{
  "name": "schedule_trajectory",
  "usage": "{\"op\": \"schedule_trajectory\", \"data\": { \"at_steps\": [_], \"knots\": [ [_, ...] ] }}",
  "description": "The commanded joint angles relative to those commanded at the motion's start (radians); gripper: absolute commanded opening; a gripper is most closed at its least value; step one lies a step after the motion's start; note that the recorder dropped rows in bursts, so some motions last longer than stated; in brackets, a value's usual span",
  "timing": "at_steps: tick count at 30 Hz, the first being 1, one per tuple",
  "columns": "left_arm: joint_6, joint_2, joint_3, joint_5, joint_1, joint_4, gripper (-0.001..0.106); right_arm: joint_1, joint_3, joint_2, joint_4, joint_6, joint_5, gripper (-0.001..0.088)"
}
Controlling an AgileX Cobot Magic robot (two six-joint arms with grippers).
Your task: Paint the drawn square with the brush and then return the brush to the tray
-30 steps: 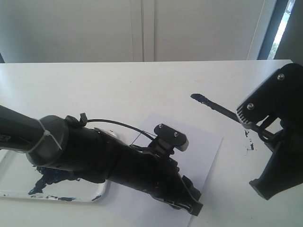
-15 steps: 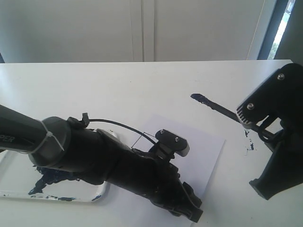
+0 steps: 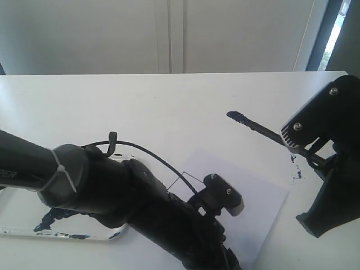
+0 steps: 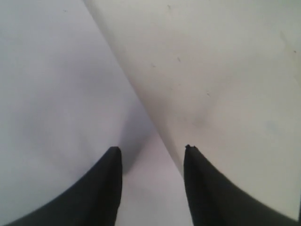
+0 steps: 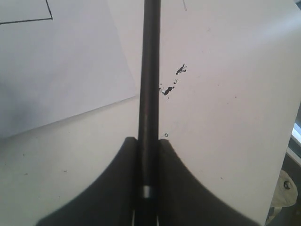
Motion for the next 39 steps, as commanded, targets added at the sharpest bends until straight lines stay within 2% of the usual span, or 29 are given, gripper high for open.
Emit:
{"op": "schedule_trajectory", "data": {
  "at_steps": [6, 12, 16, 19, 21, 24, 27, 29, 31, 39],
  "knots": [
    [-0.073, -0.038, 0.0, 0.008, -0.009, 0.094, 0.048, 0.0, 0.0, 0.0, 0.0, 0.0, 0.0, 0.0],
    [-0.081, -0.135, 0.0, -0.005, -0.009, 0.174, 0.048, 0.0, 0.0, 0.0, 0.002, 0.0, 0.0, 0.0],
    [-0.188, -0.195, 0.0, -0.027, -0.009, 0.28, 0.048, 0.0, 0.0, 0.0, 0.002, 0.0, 0.004, 0.0],
    [-0.33, -0.224, 0.0, -0.028, -0.009, 0.413, 0.048, 0.0, 0.0, 0.0, 0.002, 0.0, 0.004, 0.0],
    [-0.46, -0.233, 0.0, -0.028, -0.007, 0.548, 0.048, 0.0, 0.0, 0.0, 0.004, 0.0, 0.003, 0.0],
    [-0.764, -0.232, 0.0, -0.001, -0.003, 0.883, 0.048, 0.0, 0.0, 0.0, 0.004, 0.0, 0.003, 0.0],
    [-1.151, -0.232, 0.0, 0.094, -0.003, 1.298, 0.048, 0.0, 0.0, 0.0, 0.006, 0.0, 0.003, 0.0],
    [-1.328, -0.232, 0.0, 0.162, -0.003, 1.469, 0.048, 0.0, 0.0, 0.0, 0.008, 0.0, 0.003, 0.0],
    [-1.382, -0.232, 0.0, 0.189, -0.003, 1.54, 0.048, 0.0, 0.0, 0.0, 0.008, 0.0, 0.003, 0.0],
    [-1.382, -0.228, 0.0, 0.164, -0.003, 1.52, 0.048, 0.0, 0.0, 0.0, 0.011, 0.0, 0.003, 0.0]
  ]
}}
